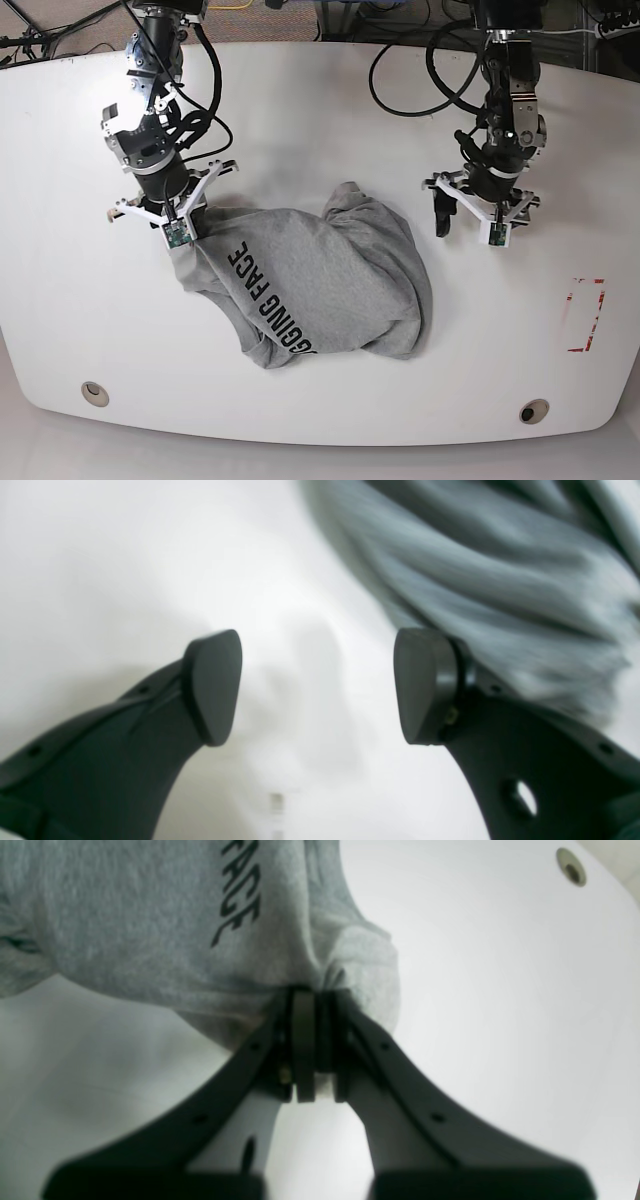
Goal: Fold the T-shirt properly
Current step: 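Lower the left gripper onto the bunched shirt end and grasp it, then pull both grippers apart, stretching the shirt between them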
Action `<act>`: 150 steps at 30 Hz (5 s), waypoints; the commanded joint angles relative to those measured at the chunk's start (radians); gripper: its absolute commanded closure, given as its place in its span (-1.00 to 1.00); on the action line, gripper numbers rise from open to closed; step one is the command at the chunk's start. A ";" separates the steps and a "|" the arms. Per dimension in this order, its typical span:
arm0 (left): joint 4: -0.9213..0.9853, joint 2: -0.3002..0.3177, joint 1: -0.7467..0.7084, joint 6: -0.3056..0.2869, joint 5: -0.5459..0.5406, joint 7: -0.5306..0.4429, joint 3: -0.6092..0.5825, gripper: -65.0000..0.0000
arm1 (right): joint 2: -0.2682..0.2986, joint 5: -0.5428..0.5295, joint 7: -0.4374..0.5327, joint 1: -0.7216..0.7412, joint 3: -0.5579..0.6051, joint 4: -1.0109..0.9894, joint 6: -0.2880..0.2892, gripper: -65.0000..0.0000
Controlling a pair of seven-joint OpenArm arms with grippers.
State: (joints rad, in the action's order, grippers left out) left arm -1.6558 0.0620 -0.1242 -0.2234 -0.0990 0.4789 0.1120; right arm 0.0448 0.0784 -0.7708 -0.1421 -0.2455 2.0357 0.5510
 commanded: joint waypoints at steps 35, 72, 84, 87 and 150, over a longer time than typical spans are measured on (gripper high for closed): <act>0.098 -0.021 0.138 0.009 0.012 0.017 -0.192 -0.40 | 0.003 -0.010 0.029 0.002 -0.014 -0.002 -0.001 0.98; 0.472 -0.069 0.422 -0.009 0.002 0.103 -0.127 -0.47 | 0.003 -0.010 0.034 0.003 -0.008 -0.010 0.004 0.98; 0.514 -0.069 0.428 -0.005 -0.001 0.125 -0.123 0.43 | 0.003 -0.011 0.028 0.003 -0.010 -0.007 0.004 0.99; 0.519 -0.067 0.429 -0.006 -0.004 0.124 -0.122 0.74 | 0.002 -0.009 0.028 0.004 -0.011 -0.006 0.003 0.99; -0.098 0.102 0.408 -0.098 0.019 0.288 0.137 0.99 | 0.028 0.001 0.032 0.314 -0.060 0.006 -0.010 1.00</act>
State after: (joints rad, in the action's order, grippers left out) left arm -1.7065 0.1474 0.2420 -0.3199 -0.0856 0.8040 0.2413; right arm 0.0612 0.0715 -0.7647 0.1314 -0.3012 2.0190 0.5583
